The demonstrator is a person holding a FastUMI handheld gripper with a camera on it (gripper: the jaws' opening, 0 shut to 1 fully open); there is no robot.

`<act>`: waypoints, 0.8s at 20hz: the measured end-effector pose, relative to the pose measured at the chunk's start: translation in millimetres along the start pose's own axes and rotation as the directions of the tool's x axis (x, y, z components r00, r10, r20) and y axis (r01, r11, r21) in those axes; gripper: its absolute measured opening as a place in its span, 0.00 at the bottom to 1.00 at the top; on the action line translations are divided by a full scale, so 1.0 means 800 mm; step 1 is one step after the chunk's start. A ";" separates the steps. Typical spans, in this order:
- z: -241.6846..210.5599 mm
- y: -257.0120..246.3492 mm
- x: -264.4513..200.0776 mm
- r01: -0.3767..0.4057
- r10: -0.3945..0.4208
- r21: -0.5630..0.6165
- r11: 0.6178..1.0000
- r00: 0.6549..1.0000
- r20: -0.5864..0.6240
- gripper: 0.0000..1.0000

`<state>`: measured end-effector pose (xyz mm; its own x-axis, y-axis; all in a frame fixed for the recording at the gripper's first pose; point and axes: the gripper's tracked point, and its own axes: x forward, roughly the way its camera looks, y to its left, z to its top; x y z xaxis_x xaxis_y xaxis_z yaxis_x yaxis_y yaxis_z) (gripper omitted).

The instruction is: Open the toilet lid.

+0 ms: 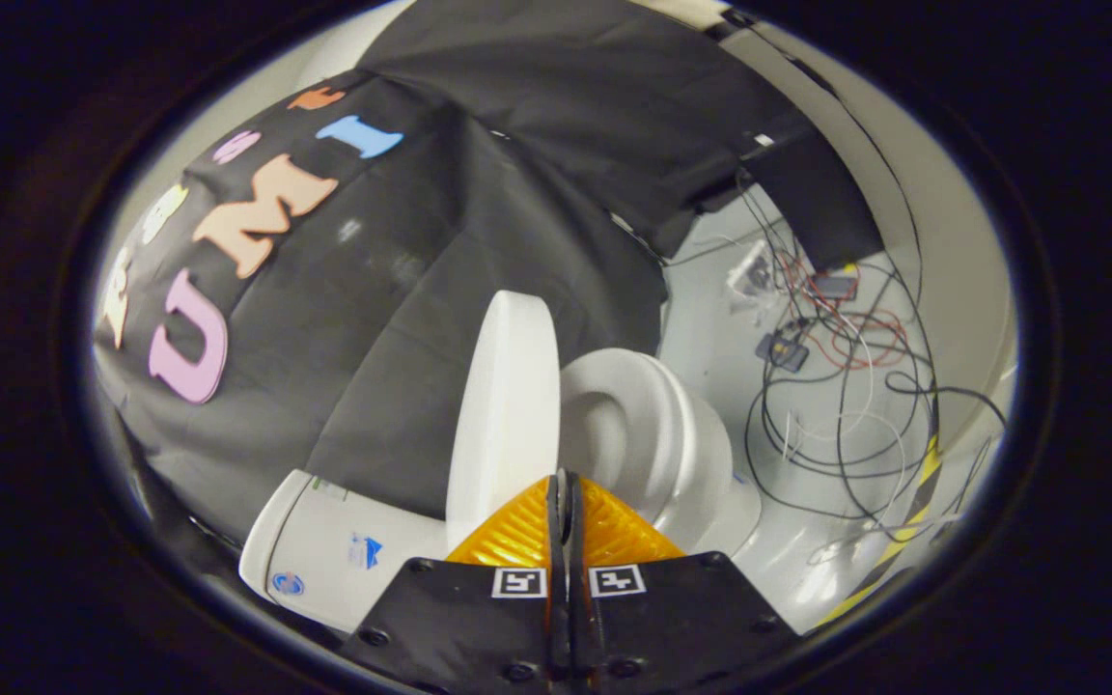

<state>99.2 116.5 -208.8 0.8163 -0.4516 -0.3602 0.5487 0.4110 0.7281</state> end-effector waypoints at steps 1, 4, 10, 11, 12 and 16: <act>0.006 0.016 -0.004 -0.024 0.024 -0.030 0.999 1.000 0.014 0.02; 0.016 0.070 -0.021 -0.104 0.110 -0.134 0.985 0.993 0.034 0.02; 0.012 0.145 -0.047 -0.161 0.181 -0.318 0.934 0.983 0.036 0.03; 0.011 0.157 -0.051 -0.170 0.193 -0.353 0.920 0.981 0.029 0.03; 0.008 0.168 -0.053 -0.184 0.209 -0.389 0.903 0.978 0.021 0.04; -0.009 0.227 -0.066 -0.256 0.292 -0.532 0.807 0.956 -0.018 0.07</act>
<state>157.0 220.8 -61.9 0.9440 -0.2977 -0.1420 0.3296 0.8689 0.3694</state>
